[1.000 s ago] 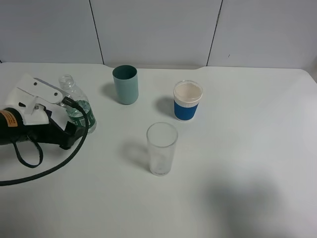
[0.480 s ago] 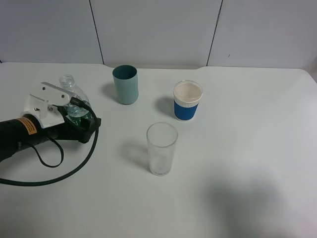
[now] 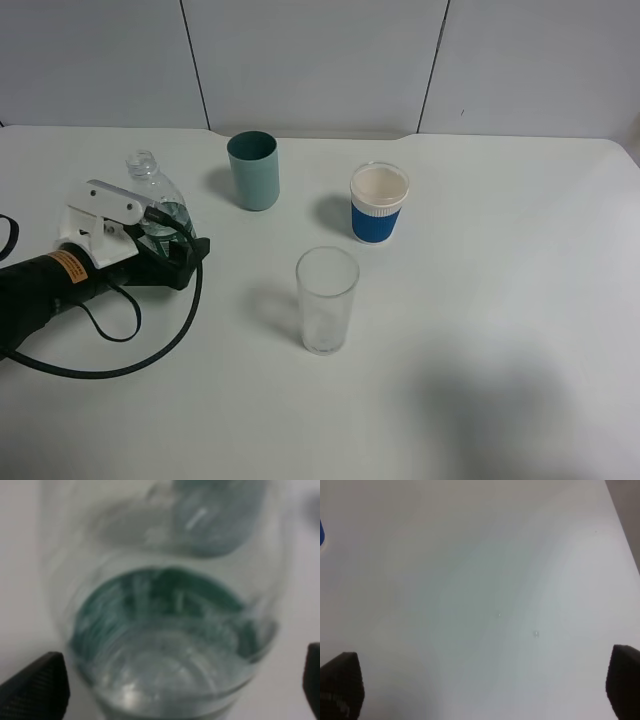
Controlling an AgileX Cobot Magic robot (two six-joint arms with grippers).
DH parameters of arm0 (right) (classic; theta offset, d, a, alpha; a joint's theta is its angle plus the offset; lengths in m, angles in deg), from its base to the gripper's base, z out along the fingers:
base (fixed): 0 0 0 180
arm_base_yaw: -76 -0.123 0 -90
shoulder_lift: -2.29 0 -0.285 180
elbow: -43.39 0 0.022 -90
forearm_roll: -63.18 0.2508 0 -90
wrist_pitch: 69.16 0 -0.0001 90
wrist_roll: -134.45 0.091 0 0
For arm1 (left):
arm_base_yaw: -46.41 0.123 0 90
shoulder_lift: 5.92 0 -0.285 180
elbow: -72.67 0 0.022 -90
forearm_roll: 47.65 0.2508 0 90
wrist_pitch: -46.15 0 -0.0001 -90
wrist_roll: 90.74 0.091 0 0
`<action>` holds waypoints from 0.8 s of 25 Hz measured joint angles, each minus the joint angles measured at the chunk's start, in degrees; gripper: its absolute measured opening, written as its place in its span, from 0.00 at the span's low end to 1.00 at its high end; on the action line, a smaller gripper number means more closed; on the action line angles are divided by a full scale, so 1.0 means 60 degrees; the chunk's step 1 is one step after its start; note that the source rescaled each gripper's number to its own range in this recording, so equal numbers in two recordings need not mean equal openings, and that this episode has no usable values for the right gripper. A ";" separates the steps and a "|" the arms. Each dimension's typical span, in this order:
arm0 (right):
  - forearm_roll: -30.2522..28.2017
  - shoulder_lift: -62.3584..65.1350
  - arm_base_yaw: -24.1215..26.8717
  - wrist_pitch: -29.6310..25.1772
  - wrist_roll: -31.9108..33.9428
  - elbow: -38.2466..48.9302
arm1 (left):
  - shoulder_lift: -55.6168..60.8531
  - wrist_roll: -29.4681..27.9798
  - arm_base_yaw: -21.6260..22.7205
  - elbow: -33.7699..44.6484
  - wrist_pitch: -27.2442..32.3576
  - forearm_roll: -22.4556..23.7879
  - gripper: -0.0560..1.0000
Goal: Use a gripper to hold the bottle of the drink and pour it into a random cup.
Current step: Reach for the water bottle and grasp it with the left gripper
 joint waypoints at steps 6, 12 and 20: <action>0.0000 0.0000 0.0000 0.0000 0.0000 0.0000 | -0.0052 0.0000 0.0399 0.0000 -0.0035 0.0109 0.93; 0.0000 0.0000 0.0000 0.0000 0.0000 0.0000 | -0.0052 0.0000 0.0426 -0.0220 -0.0056 0.0688 0.93; 0.0000 0.0000 0.0000 0.0000 0.0000 0.0000 | -0.0052 -0.0331 0.0426 -0.0501 -0.0056 0.0933 0.93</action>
